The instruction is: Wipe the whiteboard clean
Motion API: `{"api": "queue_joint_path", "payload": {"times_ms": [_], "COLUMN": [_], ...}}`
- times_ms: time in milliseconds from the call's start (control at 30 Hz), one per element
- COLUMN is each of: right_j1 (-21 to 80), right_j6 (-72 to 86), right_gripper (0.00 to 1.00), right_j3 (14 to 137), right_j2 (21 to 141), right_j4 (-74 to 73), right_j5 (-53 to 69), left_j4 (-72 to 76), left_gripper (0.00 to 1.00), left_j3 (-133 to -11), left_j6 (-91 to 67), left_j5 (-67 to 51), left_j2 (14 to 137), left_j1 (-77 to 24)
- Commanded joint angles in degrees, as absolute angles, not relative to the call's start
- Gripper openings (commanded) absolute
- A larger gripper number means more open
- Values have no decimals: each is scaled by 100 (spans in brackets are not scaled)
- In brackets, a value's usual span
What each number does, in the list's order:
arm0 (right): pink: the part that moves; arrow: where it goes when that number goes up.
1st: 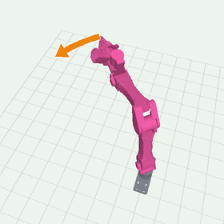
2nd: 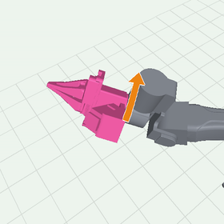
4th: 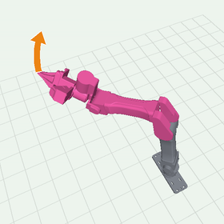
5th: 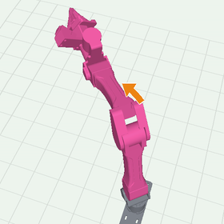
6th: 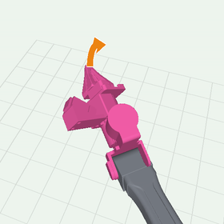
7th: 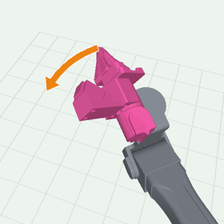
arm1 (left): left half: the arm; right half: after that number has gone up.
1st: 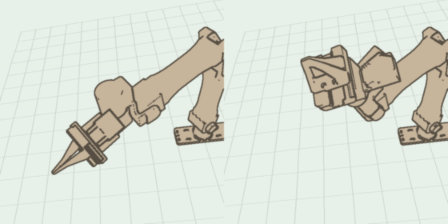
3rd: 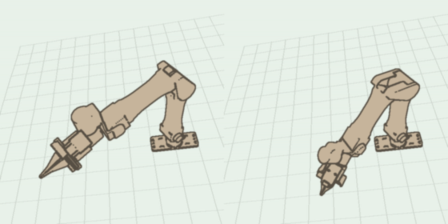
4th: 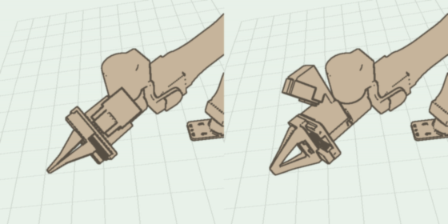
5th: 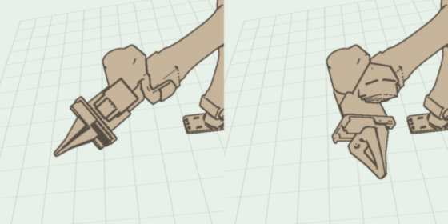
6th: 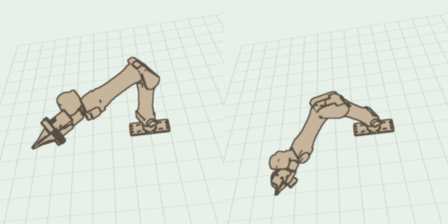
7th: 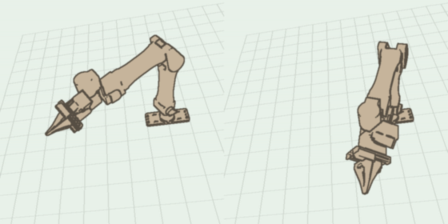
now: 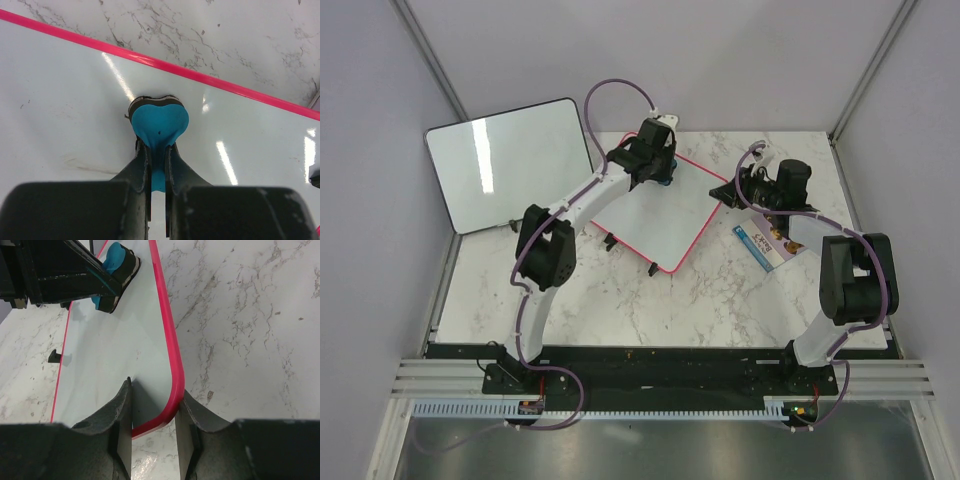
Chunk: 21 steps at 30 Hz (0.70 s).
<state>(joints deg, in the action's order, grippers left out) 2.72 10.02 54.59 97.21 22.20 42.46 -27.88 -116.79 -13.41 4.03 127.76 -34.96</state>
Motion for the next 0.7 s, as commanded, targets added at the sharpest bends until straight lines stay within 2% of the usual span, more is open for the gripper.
{"api": "queue_joint_path", "payload": {"times_ms": [0,433,667], "right_j1": [492,510,554], "right_j6": [-404,-387,-378], "right_gripper": [0,0,0], "right_j3": [5493,5502,5520], "right_j2": [9650,9677,9694], "right_j4": [2575,2601,2593], "right_j5": [4351,4351,4377], "left_j4": [-3111,-2461,-2198], "left_gripper": [2,2,2], "left_j3": [-11285,-10056,-9826], "left_j6": [-1476,-1925,-1942], "left_j5": [-352,-185,-377], "left_j2": [13192,12683,12682], "left_j1": [-3868,-2269,-2004]}}
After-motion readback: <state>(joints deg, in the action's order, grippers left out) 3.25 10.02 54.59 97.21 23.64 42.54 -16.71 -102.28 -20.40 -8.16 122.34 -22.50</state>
